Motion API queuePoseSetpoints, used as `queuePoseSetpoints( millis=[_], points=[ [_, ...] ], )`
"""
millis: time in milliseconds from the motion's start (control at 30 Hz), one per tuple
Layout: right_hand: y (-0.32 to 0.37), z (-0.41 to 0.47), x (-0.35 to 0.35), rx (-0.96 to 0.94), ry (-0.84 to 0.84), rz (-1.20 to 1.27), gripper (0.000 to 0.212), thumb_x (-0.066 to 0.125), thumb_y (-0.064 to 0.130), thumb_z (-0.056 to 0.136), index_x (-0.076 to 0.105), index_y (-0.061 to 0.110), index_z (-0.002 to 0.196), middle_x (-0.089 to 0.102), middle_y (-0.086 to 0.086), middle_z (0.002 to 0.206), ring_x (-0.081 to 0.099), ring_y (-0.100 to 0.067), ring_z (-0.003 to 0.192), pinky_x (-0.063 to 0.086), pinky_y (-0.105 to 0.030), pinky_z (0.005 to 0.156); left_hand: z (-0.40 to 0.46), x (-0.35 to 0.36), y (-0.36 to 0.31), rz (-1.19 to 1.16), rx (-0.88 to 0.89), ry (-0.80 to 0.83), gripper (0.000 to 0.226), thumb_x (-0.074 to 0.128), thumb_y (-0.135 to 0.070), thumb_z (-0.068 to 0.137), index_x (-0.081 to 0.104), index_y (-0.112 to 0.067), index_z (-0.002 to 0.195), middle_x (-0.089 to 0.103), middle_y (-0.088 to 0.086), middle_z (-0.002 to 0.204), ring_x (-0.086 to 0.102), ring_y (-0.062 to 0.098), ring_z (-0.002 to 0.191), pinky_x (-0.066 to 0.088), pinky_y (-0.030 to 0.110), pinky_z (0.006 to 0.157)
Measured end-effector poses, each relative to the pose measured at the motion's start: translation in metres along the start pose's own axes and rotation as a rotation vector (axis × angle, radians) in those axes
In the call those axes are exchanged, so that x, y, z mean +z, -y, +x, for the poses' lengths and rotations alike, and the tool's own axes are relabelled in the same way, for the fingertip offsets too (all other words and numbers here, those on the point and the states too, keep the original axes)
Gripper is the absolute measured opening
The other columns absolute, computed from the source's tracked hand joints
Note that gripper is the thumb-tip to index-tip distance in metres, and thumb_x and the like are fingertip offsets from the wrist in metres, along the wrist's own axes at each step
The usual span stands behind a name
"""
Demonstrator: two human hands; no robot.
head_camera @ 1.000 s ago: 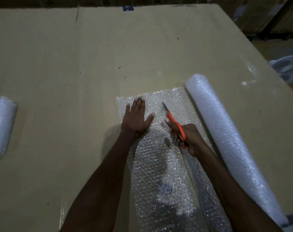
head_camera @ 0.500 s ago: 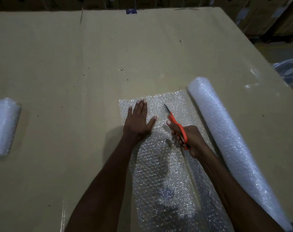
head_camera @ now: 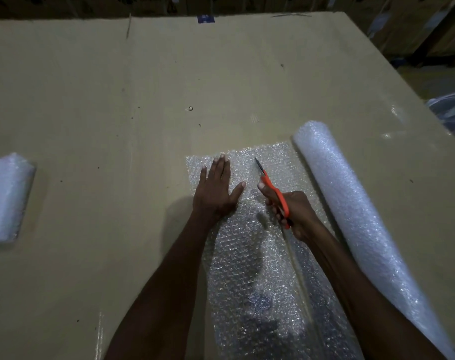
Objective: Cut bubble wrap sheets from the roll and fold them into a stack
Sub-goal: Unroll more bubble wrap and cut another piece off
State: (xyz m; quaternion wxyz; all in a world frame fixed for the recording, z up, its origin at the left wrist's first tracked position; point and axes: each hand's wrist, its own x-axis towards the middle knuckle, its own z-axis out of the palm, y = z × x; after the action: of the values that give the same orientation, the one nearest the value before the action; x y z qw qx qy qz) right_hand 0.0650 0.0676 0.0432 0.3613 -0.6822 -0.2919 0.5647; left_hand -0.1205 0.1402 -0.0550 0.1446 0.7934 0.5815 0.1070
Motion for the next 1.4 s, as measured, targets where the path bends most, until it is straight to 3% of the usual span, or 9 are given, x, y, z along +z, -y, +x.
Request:
queuePoseSetpoints(
  millis=[233, 1400],
  points=[
    [0.000, 0.002, 0.000, -0.017, 0.001, 0.000, 0.050, 0.085, 0.043, 0.078, 0.071, -0.005, 0.081, 0.055, -0.007, 0.051, 0.043, -0.012, 0.036, 0.031, -0.018, 0.034, 0.001, 0.001, 0.000, -0.001, -0.004, 0.002, 0.083, 0.017, -0.065, 0.099, 0.002, -0.010, 0.160, -0.004, 0.004, 0.168, -0.007, 0.015, 0.154, -0.004, 0.044, 0.125],
    [0.023, 0.022, 0.007, -0.012, 0.053, -0.021, 0.046, 0.084, 0.044, 0.078, 0.069, 0.001, 0.073, 0.058, -0.006, 0.052, 0.045, -0.011, 0.035, 0.035, -0.018, 0.033, 0.001, 0.006, 0.003, 0.022, 0.002, -0.047, 0.085, 0.017, -0.066, 0.098, 0.011, -0.009, 0.160, 0.003, 0.006, 0.168, -0.002, 0.016, 0.155, 0.003, 0.047, 0.125]
  ],
)
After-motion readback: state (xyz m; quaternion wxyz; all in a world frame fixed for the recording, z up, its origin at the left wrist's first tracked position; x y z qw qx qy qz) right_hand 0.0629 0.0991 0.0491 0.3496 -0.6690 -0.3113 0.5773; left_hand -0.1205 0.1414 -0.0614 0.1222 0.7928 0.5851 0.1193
